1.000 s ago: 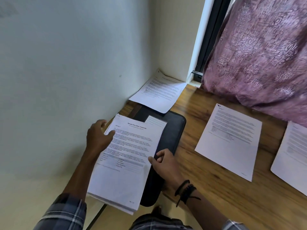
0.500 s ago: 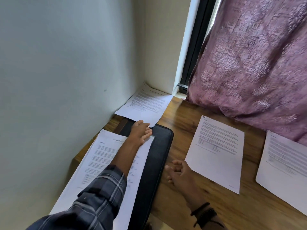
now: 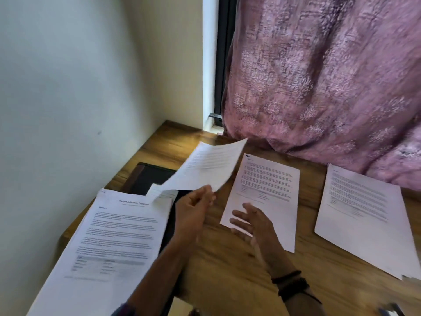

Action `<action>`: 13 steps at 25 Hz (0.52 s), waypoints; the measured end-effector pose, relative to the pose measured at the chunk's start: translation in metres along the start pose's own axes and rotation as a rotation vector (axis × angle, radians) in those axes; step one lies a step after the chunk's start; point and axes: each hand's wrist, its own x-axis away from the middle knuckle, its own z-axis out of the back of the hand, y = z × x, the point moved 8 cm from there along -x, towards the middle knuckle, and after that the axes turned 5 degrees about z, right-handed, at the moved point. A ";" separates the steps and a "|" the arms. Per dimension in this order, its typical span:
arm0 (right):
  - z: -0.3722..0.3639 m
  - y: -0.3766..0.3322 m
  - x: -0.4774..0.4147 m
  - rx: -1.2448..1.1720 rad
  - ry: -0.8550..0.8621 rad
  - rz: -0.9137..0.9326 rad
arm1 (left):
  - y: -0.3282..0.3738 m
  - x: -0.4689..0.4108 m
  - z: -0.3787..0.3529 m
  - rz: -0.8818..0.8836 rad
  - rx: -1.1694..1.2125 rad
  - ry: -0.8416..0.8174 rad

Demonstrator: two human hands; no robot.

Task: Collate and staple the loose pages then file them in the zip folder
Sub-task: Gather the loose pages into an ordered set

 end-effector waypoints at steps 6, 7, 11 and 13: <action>0.049 -0.035 -0.001 -0.114 0.009 -0.003 | -0.058 0.067 -0.056 0.135 -0.267 -0.315; 0.059 -0.039 -0.001 -0.123 -0.002 0.020 | -0.063 0.070 -0.060 0.132 -0.300 -0.311; 0.094 -0.038 -0.001 0.025 -0.051 0.140 | -0.077 0.079 -0.077 0.139 -0.469 -0.382; 0.113 -0.034 -0.002 0.126 0.031 0.171 | -0.075 0.079 -0.083 0.135 -0.548 -0.447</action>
